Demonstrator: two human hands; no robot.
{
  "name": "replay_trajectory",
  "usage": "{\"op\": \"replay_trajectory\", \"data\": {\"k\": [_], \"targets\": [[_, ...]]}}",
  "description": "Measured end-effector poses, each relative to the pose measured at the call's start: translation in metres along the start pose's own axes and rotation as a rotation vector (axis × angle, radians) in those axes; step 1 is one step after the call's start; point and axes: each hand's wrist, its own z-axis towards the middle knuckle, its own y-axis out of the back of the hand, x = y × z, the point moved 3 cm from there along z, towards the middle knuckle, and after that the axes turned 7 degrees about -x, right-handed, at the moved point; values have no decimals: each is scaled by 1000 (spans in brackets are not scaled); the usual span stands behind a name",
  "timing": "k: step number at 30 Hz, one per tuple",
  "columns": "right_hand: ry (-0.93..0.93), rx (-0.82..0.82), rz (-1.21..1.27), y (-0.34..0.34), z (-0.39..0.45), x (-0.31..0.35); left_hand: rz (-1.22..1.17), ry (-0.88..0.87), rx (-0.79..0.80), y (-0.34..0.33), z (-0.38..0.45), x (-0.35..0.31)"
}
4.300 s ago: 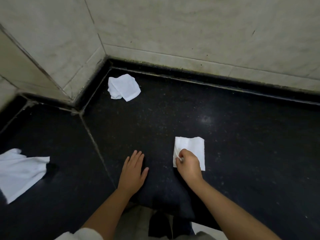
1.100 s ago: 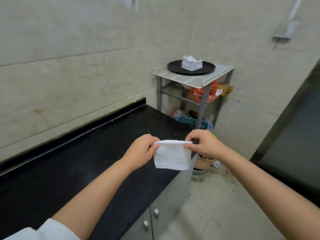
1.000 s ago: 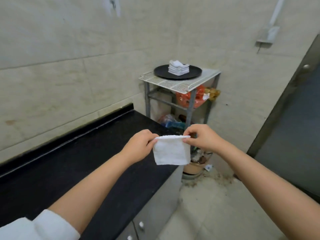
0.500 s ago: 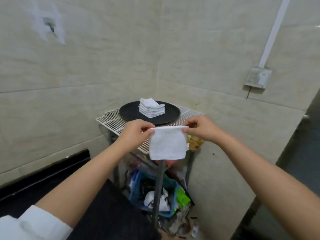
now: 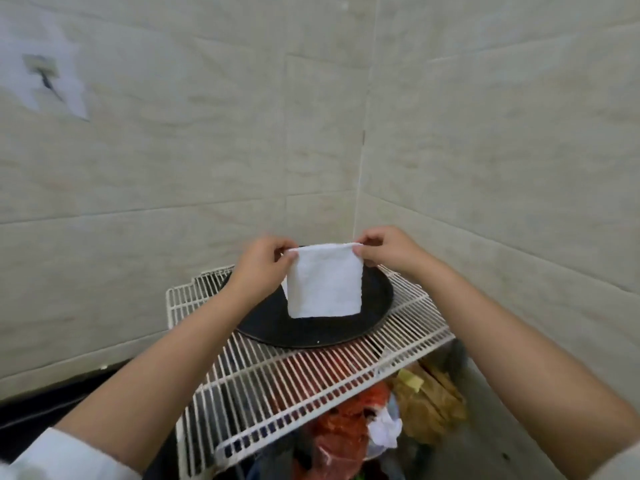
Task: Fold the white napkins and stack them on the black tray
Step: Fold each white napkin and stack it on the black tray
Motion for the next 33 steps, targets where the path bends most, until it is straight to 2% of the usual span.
{"op": "replay_trajectory", "data": {"k": [8,11,14,18,22,25,30,33], "targets": [[-11,257,84,2,118,-33,87,281,-58,-42,76,15],[-87,357,34,-22,151,-53,88,445,11,-59,101,37],[-125,427,-90,-56,166,-75,192,561,119,-78,114,66],[-78,411,-212,-79,174,-87,286,541,154,-93,115,88],[-24,308,-195,-83,174,-89,236,508,4,-98,111,92],[-23,191,-191,-87,176,-94,240,462,-42,-102,114,94],[-49,190,-355,-102,163,-110,334,440,67,-116,111,107],[-1,187,-450,-103,156,-111,382,437,102,-119,106,113]]}}
